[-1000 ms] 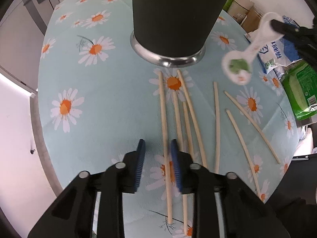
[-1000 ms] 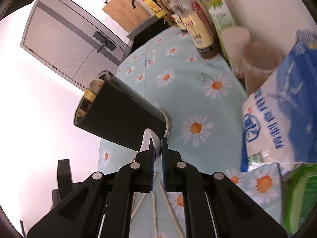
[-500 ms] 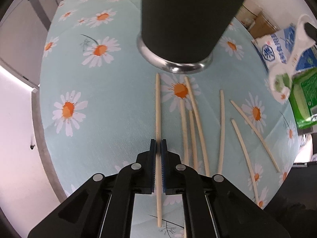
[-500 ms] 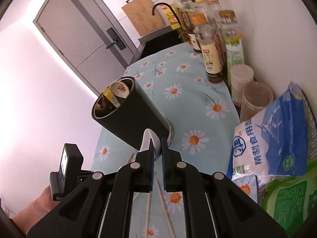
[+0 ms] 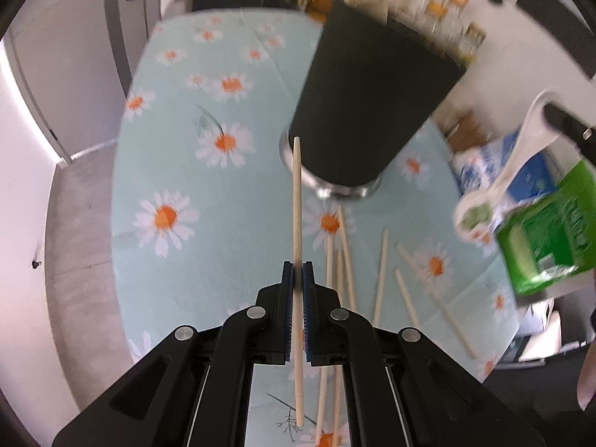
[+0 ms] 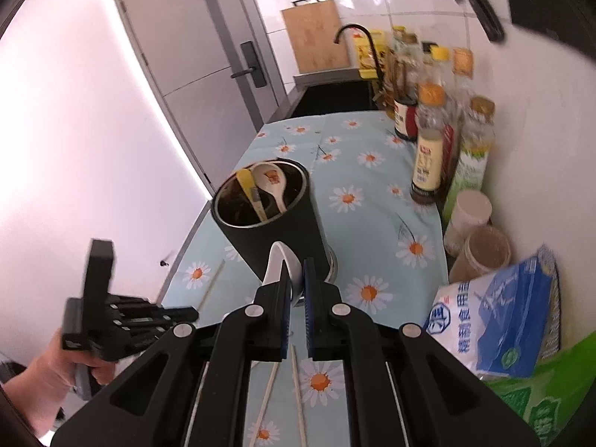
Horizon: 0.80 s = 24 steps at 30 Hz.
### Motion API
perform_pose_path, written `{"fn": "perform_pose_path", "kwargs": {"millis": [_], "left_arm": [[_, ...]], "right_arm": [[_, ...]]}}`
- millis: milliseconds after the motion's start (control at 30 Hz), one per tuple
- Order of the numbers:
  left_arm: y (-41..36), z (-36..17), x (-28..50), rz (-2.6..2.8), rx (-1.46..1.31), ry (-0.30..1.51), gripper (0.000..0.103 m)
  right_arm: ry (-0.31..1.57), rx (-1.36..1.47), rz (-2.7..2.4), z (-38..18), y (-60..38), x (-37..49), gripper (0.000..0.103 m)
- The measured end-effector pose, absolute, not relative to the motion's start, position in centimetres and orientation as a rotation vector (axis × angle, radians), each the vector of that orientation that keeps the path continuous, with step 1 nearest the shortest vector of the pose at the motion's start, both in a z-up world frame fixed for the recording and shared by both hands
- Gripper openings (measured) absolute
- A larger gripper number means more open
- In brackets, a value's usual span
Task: Organize utensils
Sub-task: 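Carry the white spoon and chopstick into the black holder and release both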
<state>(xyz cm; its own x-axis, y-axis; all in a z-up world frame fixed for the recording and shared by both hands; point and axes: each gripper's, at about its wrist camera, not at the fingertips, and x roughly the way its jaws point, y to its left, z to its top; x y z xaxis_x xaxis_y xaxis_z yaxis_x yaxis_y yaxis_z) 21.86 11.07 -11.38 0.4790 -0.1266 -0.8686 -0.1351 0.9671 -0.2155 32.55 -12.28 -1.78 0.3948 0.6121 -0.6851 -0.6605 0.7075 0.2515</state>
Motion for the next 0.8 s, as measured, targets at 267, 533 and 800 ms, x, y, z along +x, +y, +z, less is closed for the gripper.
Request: {"fn": "perform_pose_path", "kwargs": {"millis": [267,533,800], "left_arm": [[11.1,-6.0,20.5,0.005,-0.294,0.834,0.004],[11.2,-1.2,21.5,-0.025,-0.272,0.640,0.004],[11.6,0.9,24.0,-0.064,-0.273,0.520,0.004]], "right_arm": [[0.740,-0.210,0.855,1.0,-10.3,31.8,0.007],[0.657,-0.292,0.866,4.2,-8.6,32.2,0.007],[0.610,-0.322,0.853,6.2,-7.3,33.0,0.007]]}}
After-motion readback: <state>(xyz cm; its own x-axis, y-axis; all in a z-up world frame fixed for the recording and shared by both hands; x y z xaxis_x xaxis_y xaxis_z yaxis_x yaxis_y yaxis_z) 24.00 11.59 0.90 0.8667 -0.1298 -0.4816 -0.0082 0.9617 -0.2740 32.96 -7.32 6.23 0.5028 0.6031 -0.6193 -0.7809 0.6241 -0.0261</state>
